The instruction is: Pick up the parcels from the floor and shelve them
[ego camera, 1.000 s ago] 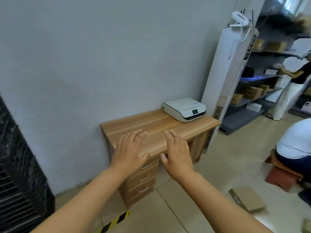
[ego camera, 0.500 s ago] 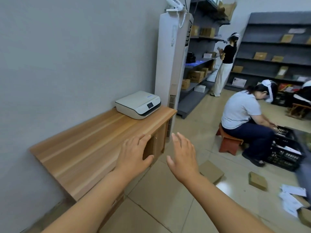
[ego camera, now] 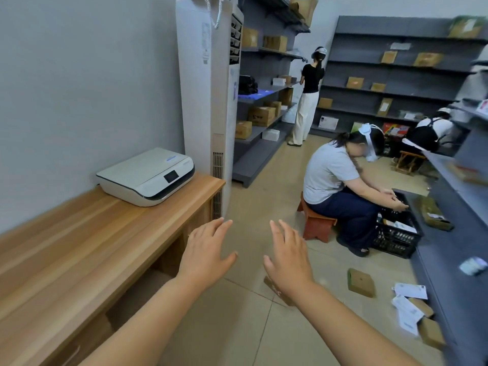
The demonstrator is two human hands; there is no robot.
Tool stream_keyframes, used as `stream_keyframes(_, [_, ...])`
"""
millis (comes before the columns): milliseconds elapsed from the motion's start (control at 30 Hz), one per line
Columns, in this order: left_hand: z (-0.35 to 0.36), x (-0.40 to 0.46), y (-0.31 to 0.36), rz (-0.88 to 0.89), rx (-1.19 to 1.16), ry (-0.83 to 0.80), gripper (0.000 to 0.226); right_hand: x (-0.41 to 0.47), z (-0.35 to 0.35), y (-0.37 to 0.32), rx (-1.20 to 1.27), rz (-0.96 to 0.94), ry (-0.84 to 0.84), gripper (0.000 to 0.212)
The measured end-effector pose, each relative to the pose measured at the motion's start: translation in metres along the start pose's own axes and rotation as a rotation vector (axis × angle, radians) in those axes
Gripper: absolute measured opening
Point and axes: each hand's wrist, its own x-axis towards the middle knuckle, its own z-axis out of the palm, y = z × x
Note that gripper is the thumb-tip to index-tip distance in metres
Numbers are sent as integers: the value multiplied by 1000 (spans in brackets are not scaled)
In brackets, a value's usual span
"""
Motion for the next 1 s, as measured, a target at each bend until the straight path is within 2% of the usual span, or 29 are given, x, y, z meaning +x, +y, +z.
stream_keyframes(367, [89, 133, -3, 97, -12, -96, 68, 102, 40, 88, -39, 122, -108, 76])
stream_keyframes(733, [173, 308, -31, 257, -100, -234, 67, 228, 82, 147, -111, 357, -117, 76])
stream_keyframes(1000, [247, 388, -45, 310, -78, -410, 68, 266, 124, 202, -101, 512, -204, 75])
